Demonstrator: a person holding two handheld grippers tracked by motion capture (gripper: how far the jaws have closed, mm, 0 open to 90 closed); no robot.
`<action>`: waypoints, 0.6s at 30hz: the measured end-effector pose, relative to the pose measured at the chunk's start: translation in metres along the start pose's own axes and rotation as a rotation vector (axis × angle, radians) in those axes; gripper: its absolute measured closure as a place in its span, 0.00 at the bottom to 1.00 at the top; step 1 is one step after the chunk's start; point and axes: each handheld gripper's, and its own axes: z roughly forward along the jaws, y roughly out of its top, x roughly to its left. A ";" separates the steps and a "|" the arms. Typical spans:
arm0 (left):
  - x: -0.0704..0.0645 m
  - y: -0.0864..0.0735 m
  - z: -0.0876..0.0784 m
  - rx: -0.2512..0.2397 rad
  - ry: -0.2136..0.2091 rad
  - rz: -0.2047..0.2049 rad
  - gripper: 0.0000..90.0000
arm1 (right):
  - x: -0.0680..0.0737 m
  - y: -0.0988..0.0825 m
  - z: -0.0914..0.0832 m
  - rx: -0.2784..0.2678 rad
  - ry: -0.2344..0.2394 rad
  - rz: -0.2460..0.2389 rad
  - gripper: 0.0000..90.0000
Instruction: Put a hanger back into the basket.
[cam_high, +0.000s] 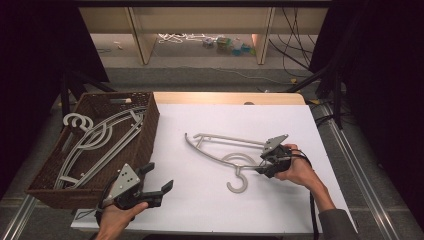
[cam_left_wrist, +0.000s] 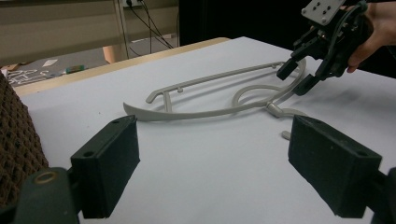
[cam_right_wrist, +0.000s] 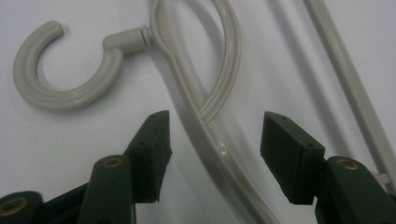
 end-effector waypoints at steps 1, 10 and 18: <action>0.000 0.000 0.000 0.001 -0.002 -0.006 0.18 | -0.001 0.000 0.002 0.009 0.003 -0.004 0.51; 0.000 -0.001 0.001 0.003 0.002 -0.002 0.18 | -0.005 0.004 0.008 0.077 0.083 0.003 0.67; -0.002 -0.002 0.003 0.024 -0.001 0.028 0.19 | -0.007 0.007 0.010 0.103 0.112 -0.012 0.74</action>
